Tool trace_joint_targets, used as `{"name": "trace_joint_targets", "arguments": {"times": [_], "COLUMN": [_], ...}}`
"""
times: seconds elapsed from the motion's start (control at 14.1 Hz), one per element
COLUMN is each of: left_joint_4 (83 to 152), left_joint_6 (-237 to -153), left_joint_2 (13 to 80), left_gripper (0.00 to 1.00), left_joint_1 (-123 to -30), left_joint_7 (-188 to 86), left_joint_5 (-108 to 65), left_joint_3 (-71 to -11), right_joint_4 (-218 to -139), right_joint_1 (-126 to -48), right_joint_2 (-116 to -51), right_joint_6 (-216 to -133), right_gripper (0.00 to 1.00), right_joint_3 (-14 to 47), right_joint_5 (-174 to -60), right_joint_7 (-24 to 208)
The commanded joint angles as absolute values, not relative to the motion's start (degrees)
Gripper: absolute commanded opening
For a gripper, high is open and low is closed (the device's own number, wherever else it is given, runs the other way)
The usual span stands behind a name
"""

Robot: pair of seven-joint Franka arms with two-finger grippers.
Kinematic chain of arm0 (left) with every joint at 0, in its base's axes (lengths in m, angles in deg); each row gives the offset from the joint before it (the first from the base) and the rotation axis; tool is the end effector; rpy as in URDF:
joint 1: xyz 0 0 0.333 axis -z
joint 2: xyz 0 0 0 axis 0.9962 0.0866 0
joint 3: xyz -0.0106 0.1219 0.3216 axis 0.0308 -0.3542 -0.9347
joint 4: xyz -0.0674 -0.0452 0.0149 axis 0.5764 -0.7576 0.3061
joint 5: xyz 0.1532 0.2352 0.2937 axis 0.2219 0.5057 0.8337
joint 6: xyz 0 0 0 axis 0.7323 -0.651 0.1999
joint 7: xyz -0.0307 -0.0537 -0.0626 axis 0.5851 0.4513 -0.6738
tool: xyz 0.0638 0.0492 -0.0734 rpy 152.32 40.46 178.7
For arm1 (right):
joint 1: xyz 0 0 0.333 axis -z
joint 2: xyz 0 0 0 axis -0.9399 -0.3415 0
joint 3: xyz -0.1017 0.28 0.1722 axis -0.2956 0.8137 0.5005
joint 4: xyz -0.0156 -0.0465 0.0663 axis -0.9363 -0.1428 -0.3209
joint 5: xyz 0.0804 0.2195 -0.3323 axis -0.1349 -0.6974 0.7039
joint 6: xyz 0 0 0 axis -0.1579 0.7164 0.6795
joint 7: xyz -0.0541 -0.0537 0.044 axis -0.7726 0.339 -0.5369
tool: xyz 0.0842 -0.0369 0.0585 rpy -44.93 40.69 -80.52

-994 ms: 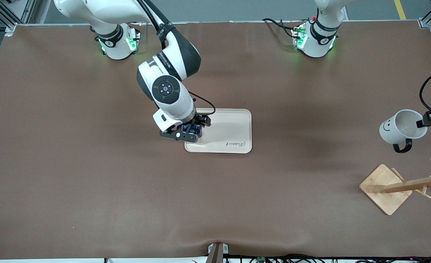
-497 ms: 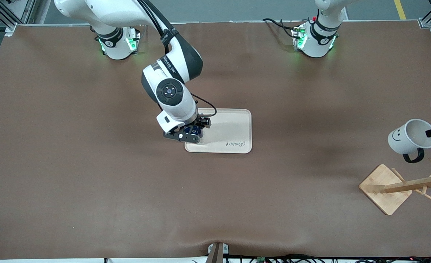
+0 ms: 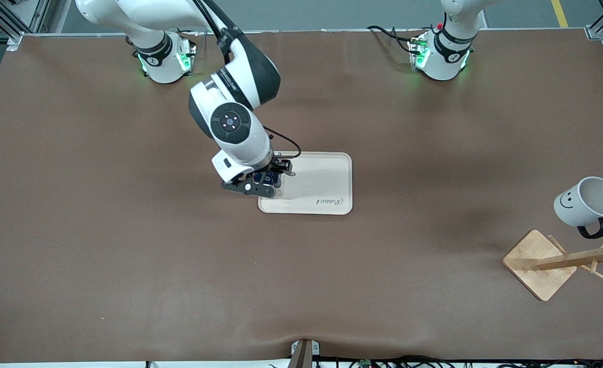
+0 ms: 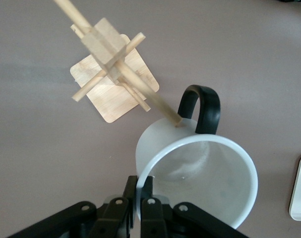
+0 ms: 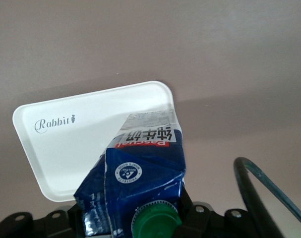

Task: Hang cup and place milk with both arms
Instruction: 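Lift the milk carton with the right gripper and carry it off the tray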

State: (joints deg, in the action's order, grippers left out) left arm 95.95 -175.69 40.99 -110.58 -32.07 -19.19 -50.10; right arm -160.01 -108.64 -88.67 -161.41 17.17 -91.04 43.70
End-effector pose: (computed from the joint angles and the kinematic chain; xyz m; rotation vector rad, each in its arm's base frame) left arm 0.6578 0.1989 0.5464 2.9682 0.1421 0.0510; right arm 0.5776 0.4231 0.4282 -3.0711 0.3150 0.2804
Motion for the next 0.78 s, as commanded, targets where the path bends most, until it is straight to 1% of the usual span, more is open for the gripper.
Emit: {"name": "trace_joint_targets", "arguments": {"times": [0.0,0.14,0.21,0.28,0.43,0.57,0.71], "left_joint_4": [94.7,94.6,94.6,94.6,94.6,94.6,94.6], "left_joint_6": [-175.5,-175.5,-175.6,-175.7,-176.0,-176.0,-176.0], "left_joint_2": [41.3,41.7,41.8,41.9,42.3,42.3,42.3], "left_gripper": [0.0,0.0,0.0,0.0,0.0,0.0,0.0], "left_joint_1": [-111.5,-112.4,-112.4,-112.4,-112.5,-112.5,-112.8], "left_joint_7": [-30.7,-29.7,-29.3,-29.2,-29.1,-29.2,-29.1], "left_joint_5": [-20.5,-20.5,-20.5,-20.5,-20.4,-20.4,-20.4], "left_joint_3": [-49.8,-49.8,-49.8,-49.8,-49.8,-49.8,-50.0], "right_joint_4": [-158.4,-158.7,-159.1,-159.4,-161.5,-163.9,-166.2], "right_joint_1": [-102.2,-96.6,-93.7,-90.6,-85.0,-80.3,-76.8], "right_joint_2": [-87.1,-86.4,-86.5,-86.6,-86.7,-86.4,-85.5], "right_joint_6": [-156.0,-152.6,-152.3,-152.2,-153.0,-153.9,-154.5], "right_gripper": [0.03,0.04,0.05,0.07,0.07,0.08,0.12], "right_joint_3": [17.5,17.4,17.3,17.3,17.2,17.2,17.2], "right_joint_5": [-92.2,-91.8,-91.4,-91.3,-91.0,-90.2,-88.5], "right_joint_7": [52.5,60.4,63.6,67.1,73.2,75.9,76.9]}}
